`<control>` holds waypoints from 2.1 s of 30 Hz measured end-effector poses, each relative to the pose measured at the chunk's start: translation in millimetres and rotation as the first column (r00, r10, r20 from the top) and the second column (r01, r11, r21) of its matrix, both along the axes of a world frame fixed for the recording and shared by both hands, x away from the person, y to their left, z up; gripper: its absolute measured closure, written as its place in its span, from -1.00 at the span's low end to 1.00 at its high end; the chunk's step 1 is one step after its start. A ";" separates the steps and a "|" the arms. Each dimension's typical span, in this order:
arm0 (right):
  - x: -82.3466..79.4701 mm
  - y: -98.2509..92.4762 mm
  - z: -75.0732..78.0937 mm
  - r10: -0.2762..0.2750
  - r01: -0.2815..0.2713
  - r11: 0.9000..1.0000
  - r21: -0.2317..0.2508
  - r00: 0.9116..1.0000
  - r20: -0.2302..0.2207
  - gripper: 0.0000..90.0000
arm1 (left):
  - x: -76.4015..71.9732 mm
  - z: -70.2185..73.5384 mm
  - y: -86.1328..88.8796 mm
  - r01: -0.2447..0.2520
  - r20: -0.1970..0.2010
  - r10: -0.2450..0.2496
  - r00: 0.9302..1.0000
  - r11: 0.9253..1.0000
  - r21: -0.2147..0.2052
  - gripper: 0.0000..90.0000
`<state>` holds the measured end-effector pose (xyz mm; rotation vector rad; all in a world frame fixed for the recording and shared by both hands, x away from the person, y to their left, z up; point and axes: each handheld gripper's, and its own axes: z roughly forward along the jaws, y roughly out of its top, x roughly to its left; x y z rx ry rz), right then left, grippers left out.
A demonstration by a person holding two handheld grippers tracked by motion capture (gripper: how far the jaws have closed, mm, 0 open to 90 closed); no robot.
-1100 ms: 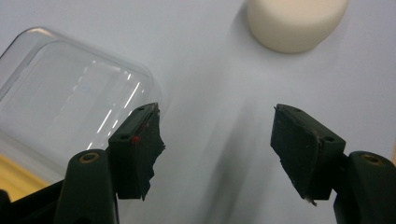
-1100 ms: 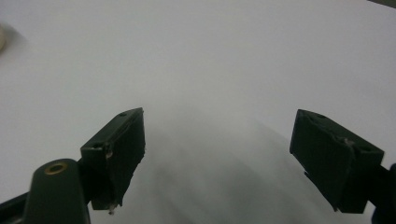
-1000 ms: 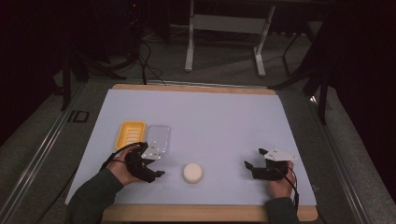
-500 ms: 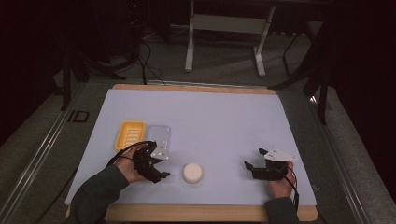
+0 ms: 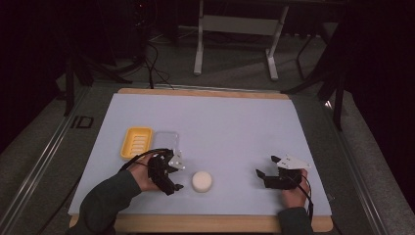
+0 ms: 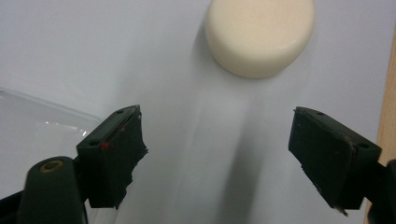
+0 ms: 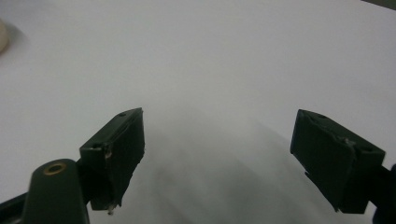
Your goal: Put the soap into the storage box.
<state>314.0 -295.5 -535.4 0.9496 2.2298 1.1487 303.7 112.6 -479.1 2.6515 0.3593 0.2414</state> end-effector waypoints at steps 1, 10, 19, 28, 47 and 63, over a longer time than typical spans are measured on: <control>-0.1 0.0 0.0 0.000 0.000 1.000 0.000 1.000 0.000 -0.62 | 0.0 0.0 0.0 0.000 0.000 0.000 1.000 1.000 0.000 -0.63; -0.4 0.0 0.1 0.002 -0.002 1.000 0.001 1.000 0.001 -0.62 | 3.2 -1.7 -10.6 0.018 -0.003 -0.018 1.000 1.000 0.014 -0.68; -0.6 0.1 0.1 0.000 0.000 1.000 0.001 1.000 0.004 -0.62 | 6.4 -2.2 -23.0 0.050 -0.008 -0.050 0.999 0.998 0.030 -0.71; -0.8 0.0 0.1 -0.001 0.001 1.000 0.002 1.000 0.007 -0.62 | 7.6 -3.3 -35.2 0.061 -0.023 -0.059 0.998 0.996 0.060 -0.93; -0.9 -0.1 0.1 0.000 0.000 1.000 0.002 1.000 0.010 -0.62 | 9.6 -9.9 -55.8 0.099 -0.055 -0.095 0.994 0.991 0.086 -0.90; -0.8 0.0 0.1 0.003 -0.003 1.000 0.001 1.000 0.010 -0.62 | 13.2 -16.2 -79.8 0.148 -0.083 -0.137 0.987 0.979 0.140 -0.91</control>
